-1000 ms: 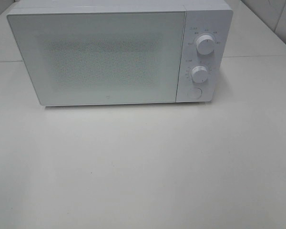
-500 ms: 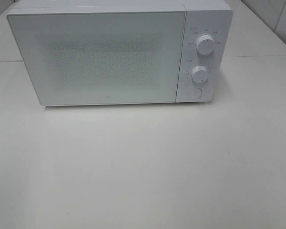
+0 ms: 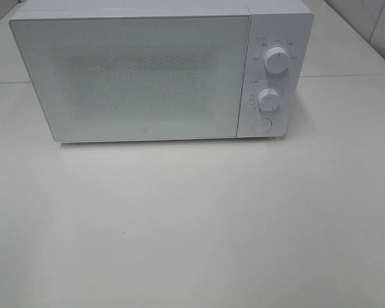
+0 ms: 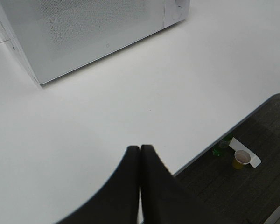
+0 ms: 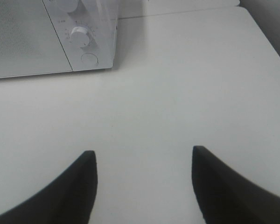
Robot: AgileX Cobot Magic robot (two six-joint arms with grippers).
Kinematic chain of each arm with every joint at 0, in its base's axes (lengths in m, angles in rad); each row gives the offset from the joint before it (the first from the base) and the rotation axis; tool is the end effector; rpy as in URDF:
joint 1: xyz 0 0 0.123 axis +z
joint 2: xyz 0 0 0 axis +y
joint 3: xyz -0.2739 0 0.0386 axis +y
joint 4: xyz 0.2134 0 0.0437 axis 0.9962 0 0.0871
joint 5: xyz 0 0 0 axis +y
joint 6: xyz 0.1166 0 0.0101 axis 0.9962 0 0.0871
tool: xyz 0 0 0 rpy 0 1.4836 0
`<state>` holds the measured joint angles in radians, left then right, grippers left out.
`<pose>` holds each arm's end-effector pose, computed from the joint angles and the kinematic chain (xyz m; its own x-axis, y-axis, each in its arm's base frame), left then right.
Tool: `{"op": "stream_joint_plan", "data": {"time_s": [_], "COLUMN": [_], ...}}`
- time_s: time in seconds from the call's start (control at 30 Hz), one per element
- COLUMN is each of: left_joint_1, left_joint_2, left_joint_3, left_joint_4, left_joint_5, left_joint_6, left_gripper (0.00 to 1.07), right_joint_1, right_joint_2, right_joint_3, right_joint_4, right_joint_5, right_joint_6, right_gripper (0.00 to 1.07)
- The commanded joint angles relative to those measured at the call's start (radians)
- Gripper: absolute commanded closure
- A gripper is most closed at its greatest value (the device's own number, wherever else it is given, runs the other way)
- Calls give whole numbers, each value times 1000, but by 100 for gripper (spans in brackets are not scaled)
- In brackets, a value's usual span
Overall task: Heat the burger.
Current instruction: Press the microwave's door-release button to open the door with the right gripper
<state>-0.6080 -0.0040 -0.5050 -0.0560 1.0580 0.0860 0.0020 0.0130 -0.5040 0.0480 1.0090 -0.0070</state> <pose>-0.0068 -0.0022 0.2506 -0.3291 0.3002 -0.8953 0.6267 0.7786 0.0307 0.0004 0.0048 0.2555 -0.4178 0.0177 -0.9084 -0.0311 0.9989 0.0338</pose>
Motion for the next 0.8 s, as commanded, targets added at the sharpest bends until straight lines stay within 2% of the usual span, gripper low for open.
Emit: {"op": "stream_joint_plan", "data": {"time_s": [0.03,0.1,0.17,0.37,0.47,0.53,0.7,0.73,0.77,0.8], "left_joint_1": [3,3,3,3,3,3,3,3,3,3], "left_joint_2": [-22,-22,-22,-22,-22,-22,-22,-22,-22,-22], "left_joint_3": [2,2,2,2,2,2,2,2,2,2], "left_joint_4": [-2,-2,-2,-2,-2,-2,-2,-2,-2,-2], "left_joint_5": [-16,-16,-16,-16,-16,-16,-16,-16,-16,-16], "left_joint_6": [-1,-1,-1,-1,-1,-1,-1,-1,-1,-1], "left_gripper": [106,106,106,106,106,106,106,106,106,106], "right_joint_1": [0,0,0,0,0,0,0,0,0,0], "right_joint_2": [89,116,233,390,417,517,611,657,657,697], "right_joint_3": [-19,-22,-26,-24,-24,-24,-24,-24,-24,-24], "right_joint_4": [6,6,6,3,3,3,2,2,2,2], "right_joint_5": [-42,-55,-123,-275,-300,-396,-500,-554,-554,-599], "right_joint_6": [7,7,1,-5,-5,-5,-5,-5,-5,-5], "right_gripper": [49,49,49,50,50,54,64,72,72,81]}}
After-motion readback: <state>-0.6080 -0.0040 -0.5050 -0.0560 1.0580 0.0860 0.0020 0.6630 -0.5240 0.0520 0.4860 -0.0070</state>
